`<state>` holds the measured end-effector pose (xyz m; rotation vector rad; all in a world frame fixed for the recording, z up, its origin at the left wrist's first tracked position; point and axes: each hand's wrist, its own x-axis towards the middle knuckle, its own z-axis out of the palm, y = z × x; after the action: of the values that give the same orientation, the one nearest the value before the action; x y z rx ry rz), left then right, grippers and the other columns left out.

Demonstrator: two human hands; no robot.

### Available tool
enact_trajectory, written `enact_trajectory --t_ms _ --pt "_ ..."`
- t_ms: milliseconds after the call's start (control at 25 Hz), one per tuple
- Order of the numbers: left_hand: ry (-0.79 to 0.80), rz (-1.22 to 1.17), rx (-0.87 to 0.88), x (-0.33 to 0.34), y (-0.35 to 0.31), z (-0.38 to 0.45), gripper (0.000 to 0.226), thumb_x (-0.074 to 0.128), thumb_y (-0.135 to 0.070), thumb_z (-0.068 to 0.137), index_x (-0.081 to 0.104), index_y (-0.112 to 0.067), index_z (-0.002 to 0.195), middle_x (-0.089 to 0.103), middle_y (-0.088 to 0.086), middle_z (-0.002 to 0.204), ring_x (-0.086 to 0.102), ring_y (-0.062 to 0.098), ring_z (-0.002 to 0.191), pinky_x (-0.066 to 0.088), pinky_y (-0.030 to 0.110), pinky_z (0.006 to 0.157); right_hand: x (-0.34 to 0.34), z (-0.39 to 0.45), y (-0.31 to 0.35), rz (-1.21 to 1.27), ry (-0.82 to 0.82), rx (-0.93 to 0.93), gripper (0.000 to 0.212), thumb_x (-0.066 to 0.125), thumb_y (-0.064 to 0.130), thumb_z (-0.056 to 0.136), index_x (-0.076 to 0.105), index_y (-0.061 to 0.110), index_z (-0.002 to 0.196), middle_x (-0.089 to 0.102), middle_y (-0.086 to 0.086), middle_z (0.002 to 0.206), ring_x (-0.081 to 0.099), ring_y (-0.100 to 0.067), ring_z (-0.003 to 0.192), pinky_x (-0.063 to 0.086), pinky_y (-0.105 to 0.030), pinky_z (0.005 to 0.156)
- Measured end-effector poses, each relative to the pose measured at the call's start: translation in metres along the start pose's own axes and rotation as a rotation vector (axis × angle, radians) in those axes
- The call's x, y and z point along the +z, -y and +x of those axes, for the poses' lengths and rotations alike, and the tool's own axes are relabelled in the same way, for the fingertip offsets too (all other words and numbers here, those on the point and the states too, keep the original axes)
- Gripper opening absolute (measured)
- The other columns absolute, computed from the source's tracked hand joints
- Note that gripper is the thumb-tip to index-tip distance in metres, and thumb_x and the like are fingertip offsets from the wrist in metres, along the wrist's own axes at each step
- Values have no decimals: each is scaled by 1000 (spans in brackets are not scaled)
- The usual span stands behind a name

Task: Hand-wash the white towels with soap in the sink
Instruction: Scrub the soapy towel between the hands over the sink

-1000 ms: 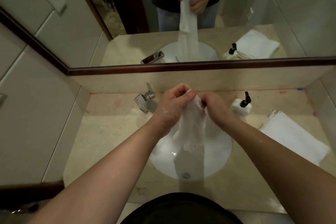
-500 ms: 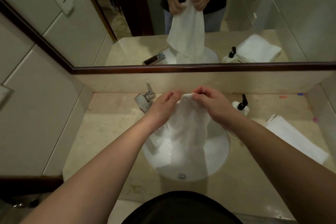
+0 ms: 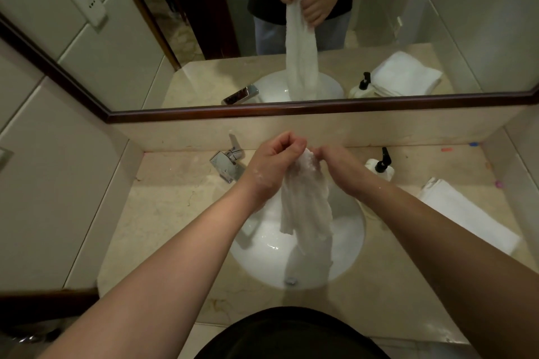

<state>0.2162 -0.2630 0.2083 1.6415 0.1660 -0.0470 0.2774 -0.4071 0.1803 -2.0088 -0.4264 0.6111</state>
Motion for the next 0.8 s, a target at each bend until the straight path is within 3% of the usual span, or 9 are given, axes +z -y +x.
enact_trajectory --t_ms 80,120,200,280,360,480,600,640,800 --pt "-22 -67 -17 -3 2 -2 35 49 -6 101 45 -17 69 46 -18 55 42 -3 54 36 11 55 2 2 -6 68 16 -9 36 32 25 97 62 12 81 62 -4 93 55 -20 94 42 -37 95" --pt "-40 -90 -26 -6 4 -3 34 50 -6 101 44 -17 68 43 -18 55 39 -2 54 34 12 54 3 2 -9 144 9 0 31 35 28 89 60 16 75 58 -1 83 52 -19 86 42 -42 91" --pt "-80 -44 -43 -10 9 -1 31 53 -14 98 44 -19 69 40 -18 56 36 -1 55 32 16 55 7 2 -10 326 -1 19 22 44 27 85 56 25 67 49 5 71 43 -16 76 36 -38 78" --pt "-70 142 -99 -16 12 1 29 59 -44 88 51 -22 71 48 -17 60 43 0 60 35 21 61 9 -2 -6 428 -7 12 24 50 20 95 55 24 72 47 8 70 43 -9 73 36 -28 73" --pt "19 316 -107 -20 17 -1 44 57 -68 73 63 -25 79 61 -8 71 57 6 70 43 26 67 9 -6 -3 451 -2 -57 20 52 15 98 55 20 80 52 10 70 49 -2 68 43 -16 66" --pt "19 308 77 -22 22 -3 37 58 -58 80 66 -21 78 56 2 77 53 8 73 41 24 67 5 -8 0 612 -13 -85 23 58 6 93 58 20 75 58 10 68 54 -1 65 45 -14 62" --pt "-13 113 33 -13 15 -6 28 60 -39 87 55 -16 72 45 -4 69 43 7 67 35 18 62 2 -7 0 670 20 -83 11 60 14 83 59 18 72 55 3 71 51 -11 72 42 -23 69" --pt "-14 76 11 -10 14 -6 25 58 -30 89 53 -16 69 45 -8 66 42 5 64 34 16 60 2 -3 -3 621 21 -72 10 55 22 80 61 16 73 56 0 73 50 -17 75 41 -28 74" --pt "-17 1 -17 -1 7 -6 34 51 -6 99 48 -16 66 46 -19 56 43 -3 56 35 11 57 2 14 -16 77 27 -46 50 34 42 81 70 8 83 71 -10 90 61 -32 89 49 -48 89"
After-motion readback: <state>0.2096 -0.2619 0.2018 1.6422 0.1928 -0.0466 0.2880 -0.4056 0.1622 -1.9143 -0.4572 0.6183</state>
